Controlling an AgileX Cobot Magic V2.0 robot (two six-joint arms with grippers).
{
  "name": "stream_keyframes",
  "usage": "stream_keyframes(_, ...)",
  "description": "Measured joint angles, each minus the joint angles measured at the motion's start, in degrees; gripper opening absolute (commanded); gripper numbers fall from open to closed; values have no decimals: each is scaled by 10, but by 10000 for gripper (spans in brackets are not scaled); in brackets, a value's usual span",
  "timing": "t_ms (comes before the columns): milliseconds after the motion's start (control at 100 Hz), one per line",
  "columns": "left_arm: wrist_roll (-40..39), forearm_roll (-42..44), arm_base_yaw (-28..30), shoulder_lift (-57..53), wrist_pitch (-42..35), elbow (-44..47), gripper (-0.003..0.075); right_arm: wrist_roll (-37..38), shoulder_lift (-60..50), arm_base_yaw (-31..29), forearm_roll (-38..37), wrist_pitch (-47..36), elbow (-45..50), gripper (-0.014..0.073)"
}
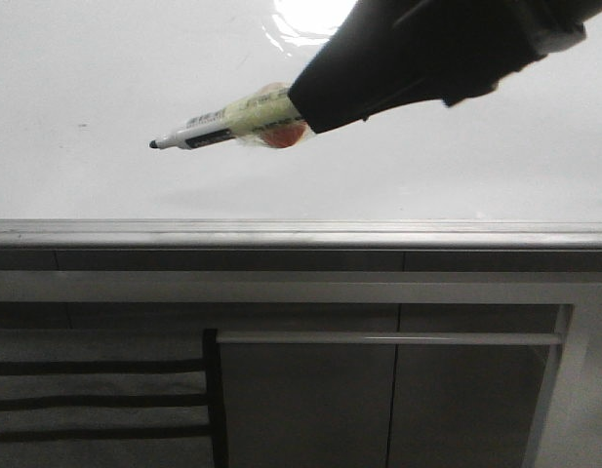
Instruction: Write number 0 on whiteboard
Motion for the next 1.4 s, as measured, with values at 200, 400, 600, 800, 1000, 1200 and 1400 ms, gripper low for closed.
stream_keyframes(200,0,0,0,0,1,0,-20,0,11,0,0,-11,0,-74)
stream_keyframes(400,0,2,0,0,2,0,-20,0,29,0,3,-42,0,-74)
stream_keyframes(600,0,2,0,0,2,0,-20,1,51,0,27,-75,0,-74)
stream_keyframes(800,0,2,0,0,0,0,-20,1,59,0,53,-127,0,-75)
stream_keyframes(1000,0,2,0,0,-2,0,-20,1,64,0,39,-168,0,-76)
stream_keyframes(1200,0,2,0,0,-3,0,-20,1,100,0,26,-184,-1,-76)
stream_keyframes(1400,0,2,0,0,-4,0,-20,1,139,-1,31,-184,-21,-76)
